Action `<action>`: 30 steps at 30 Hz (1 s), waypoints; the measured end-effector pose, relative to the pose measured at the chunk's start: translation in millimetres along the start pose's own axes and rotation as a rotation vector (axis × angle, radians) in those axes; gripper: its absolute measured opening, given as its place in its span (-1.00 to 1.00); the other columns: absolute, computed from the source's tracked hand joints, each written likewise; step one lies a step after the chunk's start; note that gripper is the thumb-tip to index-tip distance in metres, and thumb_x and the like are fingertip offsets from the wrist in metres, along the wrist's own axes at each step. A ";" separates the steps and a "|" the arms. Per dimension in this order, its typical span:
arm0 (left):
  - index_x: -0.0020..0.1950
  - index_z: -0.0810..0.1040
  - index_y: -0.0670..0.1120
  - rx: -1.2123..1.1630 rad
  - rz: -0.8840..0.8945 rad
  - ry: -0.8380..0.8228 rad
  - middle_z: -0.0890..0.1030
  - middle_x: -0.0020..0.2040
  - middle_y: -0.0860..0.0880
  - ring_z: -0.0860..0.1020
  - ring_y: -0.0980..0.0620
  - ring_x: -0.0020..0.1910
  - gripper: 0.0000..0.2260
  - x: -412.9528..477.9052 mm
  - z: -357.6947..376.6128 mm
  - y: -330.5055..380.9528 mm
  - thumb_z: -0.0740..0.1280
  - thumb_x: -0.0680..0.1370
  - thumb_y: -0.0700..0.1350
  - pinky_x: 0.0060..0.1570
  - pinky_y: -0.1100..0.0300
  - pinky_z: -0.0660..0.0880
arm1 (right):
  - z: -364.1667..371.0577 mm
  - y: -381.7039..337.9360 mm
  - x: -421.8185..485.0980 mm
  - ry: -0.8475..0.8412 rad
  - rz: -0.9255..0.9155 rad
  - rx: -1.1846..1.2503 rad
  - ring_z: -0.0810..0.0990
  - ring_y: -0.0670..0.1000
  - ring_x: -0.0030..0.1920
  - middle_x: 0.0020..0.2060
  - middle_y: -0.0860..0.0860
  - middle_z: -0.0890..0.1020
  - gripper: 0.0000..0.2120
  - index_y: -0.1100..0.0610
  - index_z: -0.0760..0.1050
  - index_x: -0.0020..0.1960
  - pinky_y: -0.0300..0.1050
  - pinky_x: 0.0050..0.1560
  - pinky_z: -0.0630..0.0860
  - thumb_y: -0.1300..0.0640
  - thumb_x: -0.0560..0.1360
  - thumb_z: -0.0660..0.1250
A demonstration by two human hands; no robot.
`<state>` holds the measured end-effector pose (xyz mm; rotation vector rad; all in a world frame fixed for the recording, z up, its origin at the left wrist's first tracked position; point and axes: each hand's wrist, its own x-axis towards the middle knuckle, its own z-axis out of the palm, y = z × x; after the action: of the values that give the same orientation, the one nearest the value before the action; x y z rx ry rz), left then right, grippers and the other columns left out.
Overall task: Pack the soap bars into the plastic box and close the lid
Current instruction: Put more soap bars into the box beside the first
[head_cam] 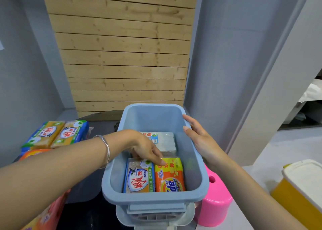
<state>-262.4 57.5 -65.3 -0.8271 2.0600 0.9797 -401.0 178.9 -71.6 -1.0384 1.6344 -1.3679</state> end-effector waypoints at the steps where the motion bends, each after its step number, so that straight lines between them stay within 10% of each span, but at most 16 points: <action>1: 0.35 0.43 -0.05 0.023 -0.011 -0.022 0.55 0.29 -0.12 0.54 -0.10 0.23 -0.62 -0.4 0.7 -1.0 0.18 0.58 0.08 0.26 0.01 0.46 | 0.4 -0.1 -0.3 -0.001 -0.001 0.005 0.42 -0.01 0.39 0.42 -0.03 0.41 -0.59 -0.04 0.27 0.46 0.04 0.44 0.31 0.14 0.63 0.12; 24: 0.31 0.47 0.04 0.260 0.118 0.112 0.61 0.22 0.01 0.57 0.10 0.06 -0.60 -18.1 6.2 -2.4 0.33 0.50 0.09 0.24 0.15 0.44 | -3.6 -1.8 -1.8 -0.032 0.034 -0.043 0.44 0.03 0.37 0.42 -0.07 0.39 -0.64 -0.19 0.30 0.40 0.11 0.40 0.36 0.04 0.63 0.14; 30: 0.40 0.36 0.02 0.213 0.267 0.436 0.56 0.27 0.02 0.52 0.08 0.19 -0.47 -45.3 5.9 -14.3 0.36 0.46 0.11 0.20 0.21 0.42 | 0.4 -20.1 -11.1 0.012 -0.022 -0.243 0.34 0.03 0.44 0.43 0.00 0.38 -0.57 -0.05 0.30 0.45 0.08 0.45 0.29 0.05 0.59 0.22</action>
<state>-224.6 66.0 -37.4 -0.7097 2.6509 0.7404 -394.0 187.0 -51.3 -1.1922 1.8357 -1.2118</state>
